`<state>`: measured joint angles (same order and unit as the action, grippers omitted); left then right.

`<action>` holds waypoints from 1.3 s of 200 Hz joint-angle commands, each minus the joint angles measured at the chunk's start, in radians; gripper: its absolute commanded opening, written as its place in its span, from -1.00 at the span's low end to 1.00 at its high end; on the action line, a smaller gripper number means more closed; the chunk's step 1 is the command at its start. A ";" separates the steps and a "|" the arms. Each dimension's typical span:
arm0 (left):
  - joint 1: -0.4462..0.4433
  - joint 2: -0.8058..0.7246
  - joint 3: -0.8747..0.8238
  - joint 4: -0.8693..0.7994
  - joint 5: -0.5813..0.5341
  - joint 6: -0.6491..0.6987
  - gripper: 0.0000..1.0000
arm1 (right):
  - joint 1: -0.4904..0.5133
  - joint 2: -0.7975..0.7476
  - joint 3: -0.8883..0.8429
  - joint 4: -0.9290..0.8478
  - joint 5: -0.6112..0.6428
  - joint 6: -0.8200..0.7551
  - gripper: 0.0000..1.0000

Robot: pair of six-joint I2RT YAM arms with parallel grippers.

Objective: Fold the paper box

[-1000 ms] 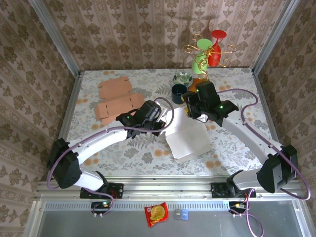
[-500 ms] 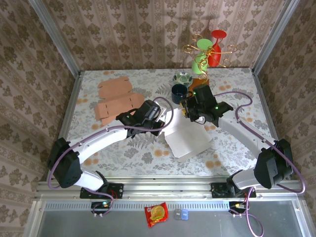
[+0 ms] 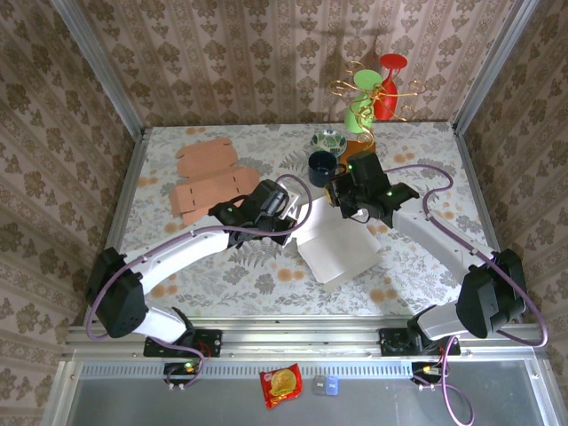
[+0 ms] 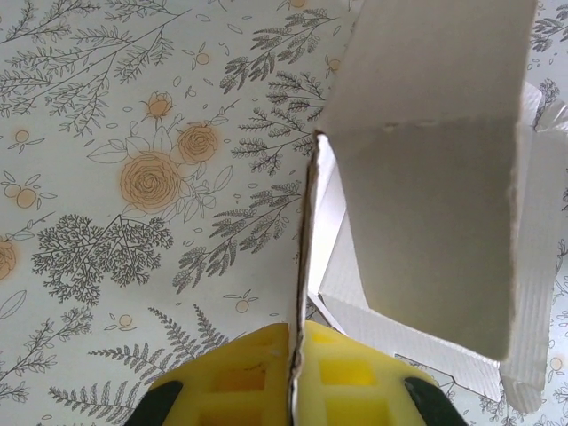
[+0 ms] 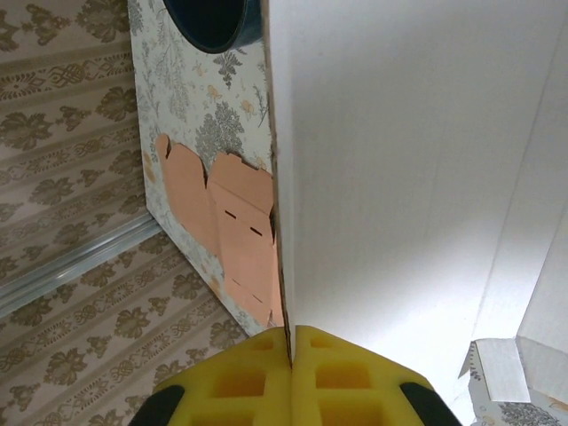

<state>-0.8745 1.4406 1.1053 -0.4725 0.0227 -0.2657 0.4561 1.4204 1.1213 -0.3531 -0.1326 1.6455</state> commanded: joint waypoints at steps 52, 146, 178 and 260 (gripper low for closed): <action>0.080 -0.048 -0.032 0.032 0.073 -0.076 -0.35 | -0.004 -0.011 -0.123 0.230 -0.007 -0.019 -1.00; 0.298 -0.240 -0.235 0.103 0.278 -0.074 -0.03 | 0.010 -0.012 -0.374 0.710 -0.055 -0.098 -1.00; 0.302 -0.235 -0.274 0.127 0.280 -0.018 -0.13 | 0.015 0.006 -0.448 0.881 -0.094 -0.104 -1.00; 0.331 -0.275 -0.373 0.213 0.278 0.004 -0.19 | 0.047 -0.013 -0.500 0.993 -0.125 -0.102 -1.00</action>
<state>-0.5594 1.2015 0.7547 -0.3031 0.2775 -0.2966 0.4980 1.4220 0.6586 0.5617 -0.2363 1.5658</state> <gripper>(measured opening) 0.406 0.066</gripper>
